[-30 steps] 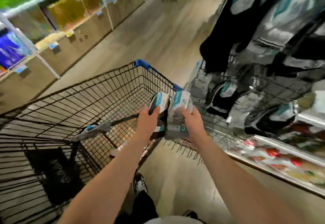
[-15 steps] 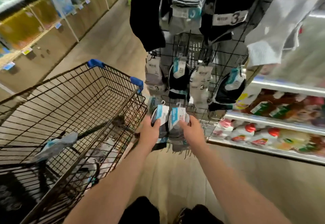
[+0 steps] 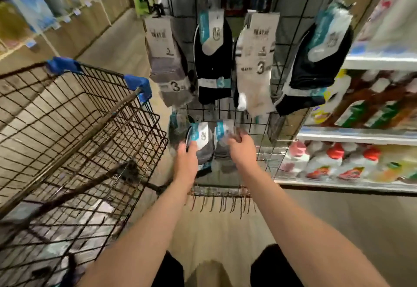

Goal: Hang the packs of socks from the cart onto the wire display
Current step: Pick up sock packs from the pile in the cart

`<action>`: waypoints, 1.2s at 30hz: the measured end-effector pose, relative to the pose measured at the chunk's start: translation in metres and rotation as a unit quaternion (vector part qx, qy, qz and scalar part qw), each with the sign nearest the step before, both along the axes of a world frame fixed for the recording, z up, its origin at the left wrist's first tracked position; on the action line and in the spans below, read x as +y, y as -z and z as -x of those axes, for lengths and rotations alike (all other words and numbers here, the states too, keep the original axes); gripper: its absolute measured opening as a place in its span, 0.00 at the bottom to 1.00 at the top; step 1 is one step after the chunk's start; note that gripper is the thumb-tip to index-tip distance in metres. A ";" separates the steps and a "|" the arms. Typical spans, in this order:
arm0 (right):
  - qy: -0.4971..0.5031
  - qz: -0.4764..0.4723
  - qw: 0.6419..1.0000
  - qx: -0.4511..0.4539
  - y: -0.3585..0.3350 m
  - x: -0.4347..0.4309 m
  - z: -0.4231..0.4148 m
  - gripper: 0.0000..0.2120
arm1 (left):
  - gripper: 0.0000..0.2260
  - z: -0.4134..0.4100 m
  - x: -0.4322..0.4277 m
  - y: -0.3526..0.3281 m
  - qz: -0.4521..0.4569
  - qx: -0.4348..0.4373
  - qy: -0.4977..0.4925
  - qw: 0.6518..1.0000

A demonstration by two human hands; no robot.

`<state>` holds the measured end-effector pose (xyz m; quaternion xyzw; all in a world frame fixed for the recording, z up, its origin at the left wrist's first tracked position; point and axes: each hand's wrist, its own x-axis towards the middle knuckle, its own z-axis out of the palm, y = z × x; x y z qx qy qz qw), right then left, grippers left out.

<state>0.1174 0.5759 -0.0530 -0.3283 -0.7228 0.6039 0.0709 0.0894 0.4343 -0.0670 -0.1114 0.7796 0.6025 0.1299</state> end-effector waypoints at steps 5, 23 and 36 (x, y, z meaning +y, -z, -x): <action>0.026 0.013 0.995 0.093 0.047 0.002 0.025 0.22 | 0.28 0.023 0.011 0.051 -0.042 0.065 -0.011 0.997; 0.020 -0.053 0.967 0.248 0.068 0.006 0.047 0.13 | 0.22 0.029 0.022 0.070 -0.132 0.194 0.004 0.972; -0.001 -0.053 0.983 0.173 0.074 0.006 0.077 0.13 | 0.18 0.033 0.023 0.073 -0.106 0.191 0.017 0.976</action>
